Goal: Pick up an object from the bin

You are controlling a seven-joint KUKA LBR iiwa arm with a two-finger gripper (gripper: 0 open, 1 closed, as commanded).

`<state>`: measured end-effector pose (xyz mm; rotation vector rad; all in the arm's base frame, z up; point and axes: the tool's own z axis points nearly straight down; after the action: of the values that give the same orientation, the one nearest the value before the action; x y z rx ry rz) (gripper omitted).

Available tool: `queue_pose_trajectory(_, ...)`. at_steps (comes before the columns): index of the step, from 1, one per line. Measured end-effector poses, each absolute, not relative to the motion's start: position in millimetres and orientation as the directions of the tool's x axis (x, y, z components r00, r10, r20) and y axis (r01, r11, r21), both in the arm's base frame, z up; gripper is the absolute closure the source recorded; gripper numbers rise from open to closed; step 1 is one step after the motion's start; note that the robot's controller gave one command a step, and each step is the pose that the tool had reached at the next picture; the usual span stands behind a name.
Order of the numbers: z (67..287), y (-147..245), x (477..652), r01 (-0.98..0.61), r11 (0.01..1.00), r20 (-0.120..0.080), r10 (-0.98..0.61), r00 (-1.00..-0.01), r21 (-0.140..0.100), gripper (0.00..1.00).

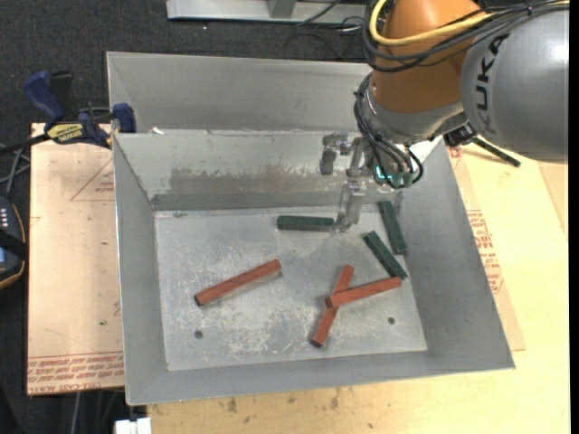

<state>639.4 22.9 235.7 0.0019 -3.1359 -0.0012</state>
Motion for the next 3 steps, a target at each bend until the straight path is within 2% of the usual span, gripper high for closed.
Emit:
queue_pose_trajectory(1,240,23,640.8,-0.001,1.0,-0.002,-0.001,-1.0,0.001,0.0)
queue_pose_trajectory(2,193,8,633.6,-0.035,0.999,-0.009,-0.035,-0.999,0.001,0.0)
queue_pose_trajectory(3,125,4,634.8,-0.153,0.988,-0.006,-0.153,-0.988,0.0,0.0)
